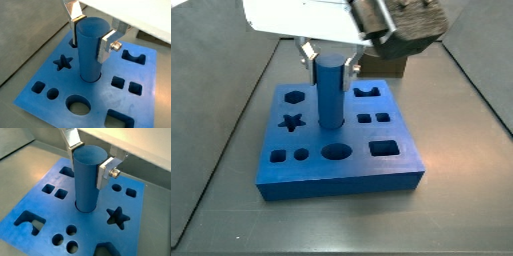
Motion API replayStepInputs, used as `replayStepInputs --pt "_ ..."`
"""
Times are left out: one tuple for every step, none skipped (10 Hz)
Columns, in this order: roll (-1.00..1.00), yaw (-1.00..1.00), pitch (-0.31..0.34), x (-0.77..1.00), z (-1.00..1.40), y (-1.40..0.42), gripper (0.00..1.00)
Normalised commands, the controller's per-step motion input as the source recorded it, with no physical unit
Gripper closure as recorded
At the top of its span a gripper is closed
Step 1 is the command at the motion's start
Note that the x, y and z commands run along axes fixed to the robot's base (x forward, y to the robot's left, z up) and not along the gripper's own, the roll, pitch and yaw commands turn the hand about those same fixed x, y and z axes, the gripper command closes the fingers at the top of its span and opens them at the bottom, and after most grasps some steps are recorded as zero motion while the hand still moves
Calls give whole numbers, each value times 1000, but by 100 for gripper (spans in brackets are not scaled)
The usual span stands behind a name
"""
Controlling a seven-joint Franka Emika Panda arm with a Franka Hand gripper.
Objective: Insert the round object.
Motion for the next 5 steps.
replayStepInputs --pt "-4 -174 -20 0 -269 11 100" --pt "-21 -60 -49 0 -286 29 100" --pt "-93 0 -120 0 -103 94 100" --pt "-173 -71 -29 0 -106 194 100" --pt "-14 0 0 0 0 0 100"
